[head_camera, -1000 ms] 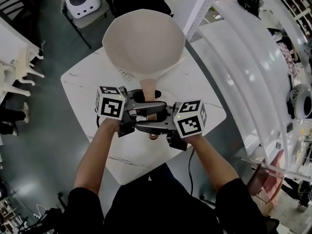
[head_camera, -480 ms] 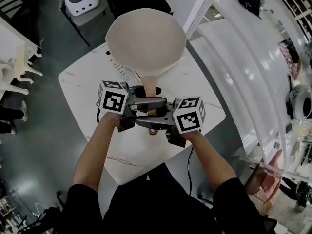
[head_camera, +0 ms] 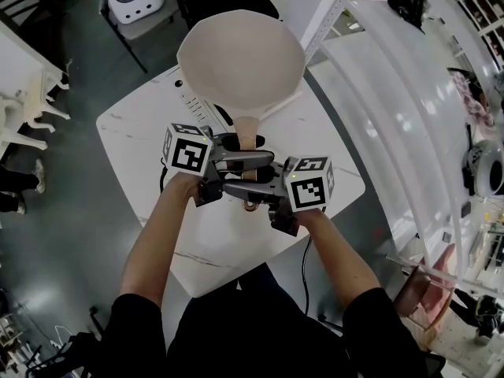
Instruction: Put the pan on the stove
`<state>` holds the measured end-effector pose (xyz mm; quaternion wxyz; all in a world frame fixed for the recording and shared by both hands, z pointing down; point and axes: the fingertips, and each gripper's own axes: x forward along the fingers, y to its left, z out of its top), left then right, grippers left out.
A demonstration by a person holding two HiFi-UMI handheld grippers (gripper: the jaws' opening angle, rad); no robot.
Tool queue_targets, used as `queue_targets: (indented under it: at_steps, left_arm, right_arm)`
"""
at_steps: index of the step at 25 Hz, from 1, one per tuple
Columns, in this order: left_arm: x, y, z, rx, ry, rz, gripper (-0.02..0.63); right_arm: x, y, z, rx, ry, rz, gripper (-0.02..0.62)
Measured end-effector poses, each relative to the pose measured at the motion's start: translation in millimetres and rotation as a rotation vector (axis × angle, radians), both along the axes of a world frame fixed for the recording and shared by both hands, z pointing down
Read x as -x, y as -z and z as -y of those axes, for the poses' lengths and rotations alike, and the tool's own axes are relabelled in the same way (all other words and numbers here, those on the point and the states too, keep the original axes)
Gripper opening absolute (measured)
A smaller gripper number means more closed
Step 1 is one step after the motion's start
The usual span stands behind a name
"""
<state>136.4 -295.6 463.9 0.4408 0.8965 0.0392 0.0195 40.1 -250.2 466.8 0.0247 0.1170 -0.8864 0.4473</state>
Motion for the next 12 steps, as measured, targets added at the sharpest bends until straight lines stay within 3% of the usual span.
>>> queue_targets:
  at_steps: [6, 12]
  left_arm:
    - [1.6, -4.1, -3.9, -0.04, 0.024, 0.038, 0.341]
    - [14.3, -5.0, 0.1, 0.012, 0.08, 0.011, 0.351]
  right_arm:
    - [-5.1, -6.1, -0.2, 0.025, -0.042, -0.048, 0.215]
    - [-14.8, -5.0, 1.5, 0.071, -0.101, -0.021, 0.224]
